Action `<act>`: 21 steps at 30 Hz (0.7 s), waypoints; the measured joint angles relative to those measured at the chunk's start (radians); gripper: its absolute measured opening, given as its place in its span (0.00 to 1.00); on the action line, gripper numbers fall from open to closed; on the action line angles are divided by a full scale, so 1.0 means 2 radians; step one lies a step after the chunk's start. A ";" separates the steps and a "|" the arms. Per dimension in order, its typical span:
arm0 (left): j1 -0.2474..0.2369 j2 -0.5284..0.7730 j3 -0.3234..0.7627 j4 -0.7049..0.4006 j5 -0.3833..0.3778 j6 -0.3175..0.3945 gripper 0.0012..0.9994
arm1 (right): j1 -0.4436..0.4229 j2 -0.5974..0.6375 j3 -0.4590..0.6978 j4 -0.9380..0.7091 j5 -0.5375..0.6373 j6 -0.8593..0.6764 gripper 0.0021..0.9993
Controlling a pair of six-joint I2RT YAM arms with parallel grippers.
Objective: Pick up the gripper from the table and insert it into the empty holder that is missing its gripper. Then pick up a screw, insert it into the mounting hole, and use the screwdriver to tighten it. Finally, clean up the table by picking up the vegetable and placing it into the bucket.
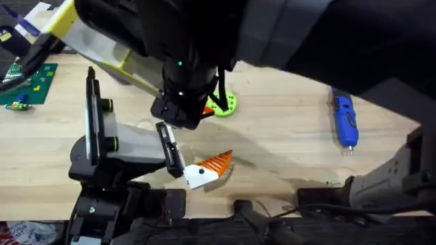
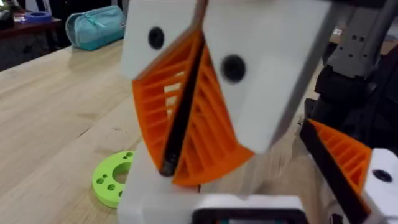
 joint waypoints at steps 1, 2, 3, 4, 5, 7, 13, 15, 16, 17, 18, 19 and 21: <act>0.000 0.000 0.000 0.000 0.000 0.000 0.99 | 0.001 0.000 0.000 0.001 0.000 0.000 0.07; 0.000 0.000 0.000 0.000 0.000 0.000 0.99 | 0.001 0.000 0.000 0.001 0.000 0.000 0.08; 0.000 0.000 0.000 0.000 0.000 0.000 0.99 | 0.002 0.000 0.000 0.001 0.000 0.000 0.09; 0.000 0.000 0.000 0.000 0.000 0.000 0.99 | 0.002 0.000 0.000 0.001 0.000 0.000 0.12; 0.000 0.000 0.000 0.000 0.000 0.000 0.99 | 0.002 0.000 0.000 0.001 0.000 0.001 0.14; 0.000 0.000 0.000 0.000 0.000 0.000 0.99 | 0.003 0.000 0.000 0.001 -0.001 0.000 0.18; 0.000 0.000 0.000 0.000 0.000 0.000 0.99 | 0.002 0.000 0.000 -0.002 0.004 0.001 0.47; 0.000 0.000 0.000 0.000 0.000 -0.001 0.99 | 0.000 0.000 0.001 -0.005 0.011 0.000 0.66; 0.001 0.000 0.000 0.000 0.000 -0.001 0.99 | -0.002 0.000 0.002 -0.006 0.013 0.000 0.73; 0.001 0.000 0.000 0.000 0.000 -0.002 0.99 | -0.003 0.000 0.003 -0.007 0.016 0.000 0.82; 0.001 0.000 0.000 0.000 0.000 -0.002 0.99 | -0.005 0.000 0.003 -0.007 0.019 -0.001 0.90; 0.001 0.000 0.000 0.000 0.000 -0.002 0.99 | -0.006 0.000 0.004 -0.008 0.021 -0.002 0.96; 0.001 0.000 0.000 0.000 0.000 -0.003 0.99 | -0.007 0.000 0.006 -0.010 0.024 -0.003 0.99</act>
